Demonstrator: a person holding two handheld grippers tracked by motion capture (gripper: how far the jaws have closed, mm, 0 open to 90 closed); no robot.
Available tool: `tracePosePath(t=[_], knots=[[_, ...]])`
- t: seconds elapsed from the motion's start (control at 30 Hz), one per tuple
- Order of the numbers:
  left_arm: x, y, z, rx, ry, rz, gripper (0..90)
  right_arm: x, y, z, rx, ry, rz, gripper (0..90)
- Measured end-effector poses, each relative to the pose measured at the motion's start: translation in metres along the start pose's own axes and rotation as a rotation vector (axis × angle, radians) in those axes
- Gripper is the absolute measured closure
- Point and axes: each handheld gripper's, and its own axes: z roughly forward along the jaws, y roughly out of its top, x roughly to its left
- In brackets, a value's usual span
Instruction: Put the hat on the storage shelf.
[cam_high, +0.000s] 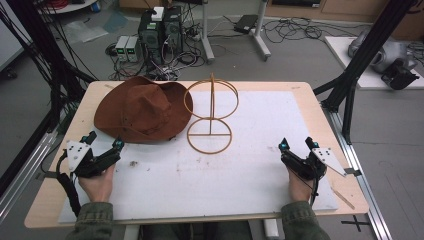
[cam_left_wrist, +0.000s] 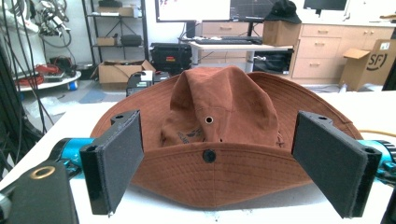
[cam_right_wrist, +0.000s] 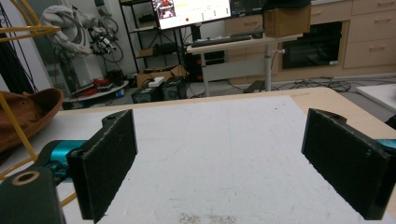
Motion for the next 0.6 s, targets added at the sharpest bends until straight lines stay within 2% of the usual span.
tracePosePath(t=[0.27, 0.43, 0.53, 0.6], knots=[[-0.0003, -0.0001, 0.0014, 0.015, -0.007, -0.012, 17.1, -0.0015, -0.0006, 0.0028, 0.0, 0.004, 0.007, 9.7], [0.0011, 0.0, 0.002, 0.009, 0.004, -0.016, 17.1, -0.0034, -0.0014, 0.0055, 0.02, 0.004, 0.007, 9.6], [0.001, 0.0011, 0.0023, 0.008, 0.001, -0.01, 17.0, -0.0056, -0.0001, 0.0018, -0.003, -0.003, 0.025, 9.7], [0.0012, 0.0029, 0.0032, 0.004, 0.001, -0.01, 17.0, -0.0096, -0.0037, -0.0026, -0.057, -0.011, 0.051, 9.7]])
